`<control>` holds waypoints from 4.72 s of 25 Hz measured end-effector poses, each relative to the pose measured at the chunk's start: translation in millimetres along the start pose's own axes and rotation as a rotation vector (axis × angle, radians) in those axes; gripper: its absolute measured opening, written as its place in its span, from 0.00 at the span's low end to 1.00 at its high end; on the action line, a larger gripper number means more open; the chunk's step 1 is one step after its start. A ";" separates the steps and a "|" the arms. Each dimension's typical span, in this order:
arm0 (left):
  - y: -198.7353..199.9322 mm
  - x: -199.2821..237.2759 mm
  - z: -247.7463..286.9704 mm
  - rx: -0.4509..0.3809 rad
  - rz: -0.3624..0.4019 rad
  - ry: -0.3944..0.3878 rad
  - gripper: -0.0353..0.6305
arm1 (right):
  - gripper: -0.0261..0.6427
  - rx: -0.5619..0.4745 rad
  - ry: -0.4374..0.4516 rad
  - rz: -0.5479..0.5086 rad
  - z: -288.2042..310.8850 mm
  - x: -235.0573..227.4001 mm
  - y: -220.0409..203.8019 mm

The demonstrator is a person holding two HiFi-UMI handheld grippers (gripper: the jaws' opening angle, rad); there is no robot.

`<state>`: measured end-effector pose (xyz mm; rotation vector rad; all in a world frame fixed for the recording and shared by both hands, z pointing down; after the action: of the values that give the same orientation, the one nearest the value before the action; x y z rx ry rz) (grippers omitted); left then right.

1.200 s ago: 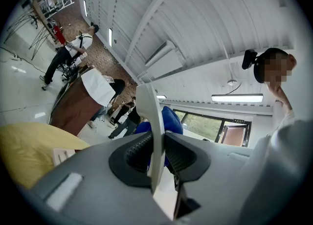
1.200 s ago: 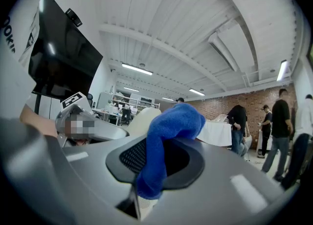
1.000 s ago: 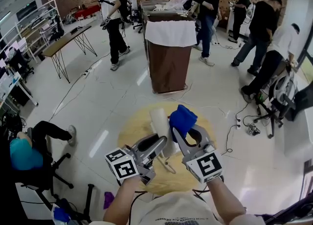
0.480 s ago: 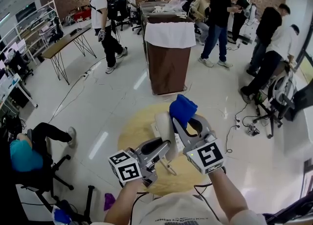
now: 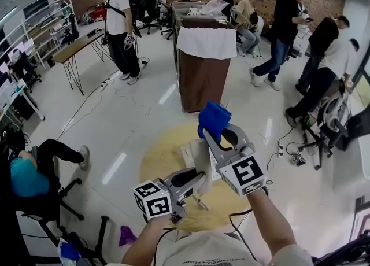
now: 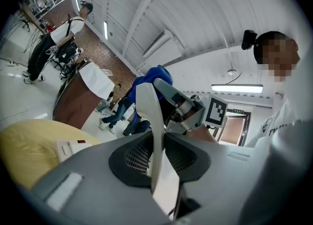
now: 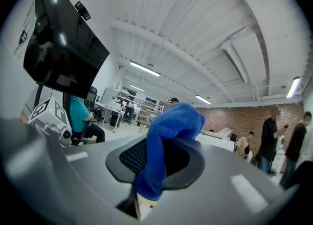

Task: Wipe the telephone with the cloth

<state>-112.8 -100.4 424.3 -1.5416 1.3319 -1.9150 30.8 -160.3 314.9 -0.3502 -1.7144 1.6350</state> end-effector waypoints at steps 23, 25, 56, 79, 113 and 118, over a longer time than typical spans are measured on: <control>-10.3 -6.8 21.2 0.073 0.039 0.040 0.16 | 0.14 -0.061 0.125 -0.047 7.3 30.0 32.6; -9.6 -6.4 22.2 0.072 0.040 0.044 0.16 | 0.14 -0.068 0.136 -0.046 6.3 33.1 33.7; -1.3 0.9 11.3 0.027 0.017 0.078 0.16 | 0.14 -0.059 0.243 0.051 -25.5 82.4 6.5; 19.6 -23.2 -18.1 0.037 -0.051 -0.135 0.16 | 0.14 -0.054 0.042 -0.198 -24.7 28.5 -56.1; 53.3 -23.8 -10.5 -0.013 -0.100 -0.209 0.16 | 0.14 -0.031 0.090 -0.457 -58.5 88.9 -104.3; 57.0 -24.3 -8.8 -0.034 -0.110 -0.213 0.16 | 0.14 -0.014 0.093 -0.410 -63.0 94.1 -113.7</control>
<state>-128.0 -107.0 364.0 -1.8130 1.2171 -1.7393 38.8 -70.0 447.3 -0.0704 -1.6018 1.2885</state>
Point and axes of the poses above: the fingertips, and each gripper's own axes: z forward along the fingers, x to its left, y out of its top, the point moved 9 cm from there along -z, backward along the fingers, and after that the axes turned 4 degrees about x, right-handed, at the moved point
